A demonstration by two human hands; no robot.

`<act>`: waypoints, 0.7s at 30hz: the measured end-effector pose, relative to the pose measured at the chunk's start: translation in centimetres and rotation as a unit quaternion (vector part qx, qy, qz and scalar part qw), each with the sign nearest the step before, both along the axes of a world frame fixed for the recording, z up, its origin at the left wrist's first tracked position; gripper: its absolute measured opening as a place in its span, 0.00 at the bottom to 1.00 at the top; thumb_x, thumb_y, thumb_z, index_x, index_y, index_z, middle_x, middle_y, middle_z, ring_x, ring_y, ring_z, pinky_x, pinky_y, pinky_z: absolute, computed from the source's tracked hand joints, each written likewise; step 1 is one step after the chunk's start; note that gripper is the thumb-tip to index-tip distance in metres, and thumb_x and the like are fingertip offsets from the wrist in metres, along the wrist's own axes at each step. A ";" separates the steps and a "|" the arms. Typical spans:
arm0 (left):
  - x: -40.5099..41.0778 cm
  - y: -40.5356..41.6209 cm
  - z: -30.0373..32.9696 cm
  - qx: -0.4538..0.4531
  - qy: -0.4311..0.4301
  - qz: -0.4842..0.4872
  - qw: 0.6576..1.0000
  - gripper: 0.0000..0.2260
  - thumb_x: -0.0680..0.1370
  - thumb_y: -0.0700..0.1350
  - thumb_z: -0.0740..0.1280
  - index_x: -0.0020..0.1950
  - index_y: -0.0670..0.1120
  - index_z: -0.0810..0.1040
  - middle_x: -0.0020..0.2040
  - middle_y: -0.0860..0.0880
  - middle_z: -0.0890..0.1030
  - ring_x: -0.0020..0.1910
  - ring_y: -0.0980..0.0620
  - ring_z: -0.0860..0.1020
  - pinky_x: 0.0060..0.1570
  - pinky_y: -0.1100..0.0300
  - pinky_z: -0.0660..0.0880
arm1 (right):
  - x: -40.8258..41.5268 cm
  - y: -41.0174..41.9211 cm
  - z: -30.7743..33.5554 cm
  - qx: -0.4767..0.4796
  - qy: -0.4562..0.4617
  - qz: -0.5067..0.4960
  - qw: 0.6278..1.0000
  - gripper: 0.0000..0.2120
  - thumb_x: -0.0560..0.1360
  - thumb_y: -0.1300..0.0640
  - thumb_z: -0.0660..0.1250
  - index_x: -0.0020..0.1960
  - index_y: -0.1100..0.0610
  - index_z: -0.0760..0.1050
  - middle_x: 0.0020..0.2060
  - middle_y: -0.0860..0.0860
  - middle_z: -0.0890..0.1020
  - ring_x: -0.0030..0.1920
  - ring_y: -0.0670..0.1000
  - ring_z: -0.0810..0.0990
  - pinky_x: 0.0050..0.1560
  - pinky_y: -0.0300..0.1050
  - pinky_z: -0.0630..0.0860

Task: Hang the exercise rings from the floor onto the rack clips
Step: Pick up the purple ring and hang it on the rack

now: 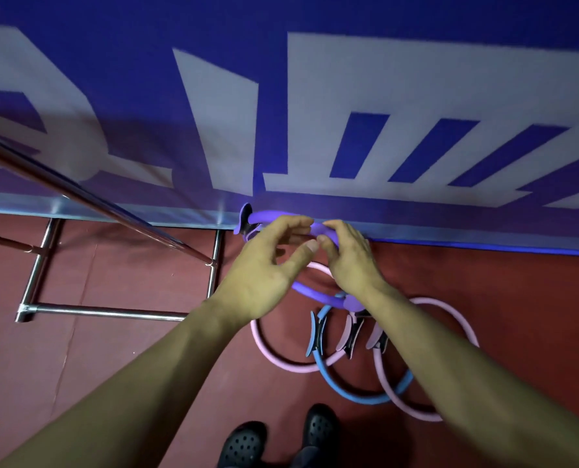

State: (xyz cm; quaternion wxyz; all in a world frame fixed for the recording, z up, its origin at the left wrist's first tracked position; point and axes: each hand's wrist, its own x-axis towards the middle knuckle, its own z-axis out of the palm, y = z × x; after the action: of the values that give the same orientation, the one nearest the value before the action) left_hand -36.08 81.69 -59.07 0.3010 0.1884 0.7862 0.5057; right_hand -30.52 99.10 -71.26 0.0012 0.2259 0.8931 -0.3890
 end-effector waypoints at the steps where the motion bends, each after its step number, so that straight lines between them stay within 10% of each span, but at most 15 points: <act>1: 0.1 0.1 1.5 -0.003 0.013 -0.006 1.000 0.16 0.79 0.53 0.68 0.67 0.54 0.77 0.62 0.60 0.81 0.63 0.62 0.77 0.67 0.59 0.72 | 0.3 -0.1 2.5 0.000 0.018 0.001 1.000 0.12 0.82 0.54 0.65 0.64 0.56 0.76 0.58 0.54 0.81 0.60 0.60 0.78 0.61 0.50 0.68; 5: 0.0 -0.5 9.6 -0.041 0.114 -0.043 0.992 0.19 0.79 0.54 0.68 0.69 0.53 0.75 0.65 0.61 0.78 0.67 0.64 0.73 0.68 0.67 0.66 | 1.5 -0.3 14.1 -0.003 0.042 0.010 0.999 0.14 0.83 0.50 0.63 0.65 0.55 0.75 0.59 0.52 0.81 0.60 0.55 0.78 0.56 0.43 0.68; 12: -0.9 -4.4 29.3 -0.089 0.286 -0.042 0.953 0.20 0.78 0.59 0.65 0.69 0.54 0.75 0.64 0.57 0.77 0.65 0.56 0.73 0.70 0.50 0.68 | 0.9 -2.6 37.1 0.004 0.074 0.106 0.992 0.14 0.84 0.46 0.59 0.66 0.50 0.73 0.61 0.50 0.81 0.60 0.53 0.78 0.56 0.46 0.71; 21: 0.0 -14.1 50.5 -0.075 0.320 0.056 0.943 0.17 0.80 0.60 0.65 0.65 0.55 0.78 0.58 0.57 0.82 0.56 0.59 0.80 0.60 0.57 0.76 | 0.0 -9.9 61.9 0.074 0.132 0.229 0.962 0.13 0.83 0.41 0.57 0.63 0.43 0.72 0.45 0.40 0.77 0.46 0.46 0.77 0.46 0.47 0.73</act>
State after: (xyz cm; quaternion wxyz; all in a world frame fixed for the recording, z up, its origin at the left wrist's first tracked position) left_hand -36.10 67.63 -8.55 0.0175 0.2727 0.8863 0.3739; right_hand -30.51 89.22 -9.37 -0.0439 -0.0388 0.9395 -0.3374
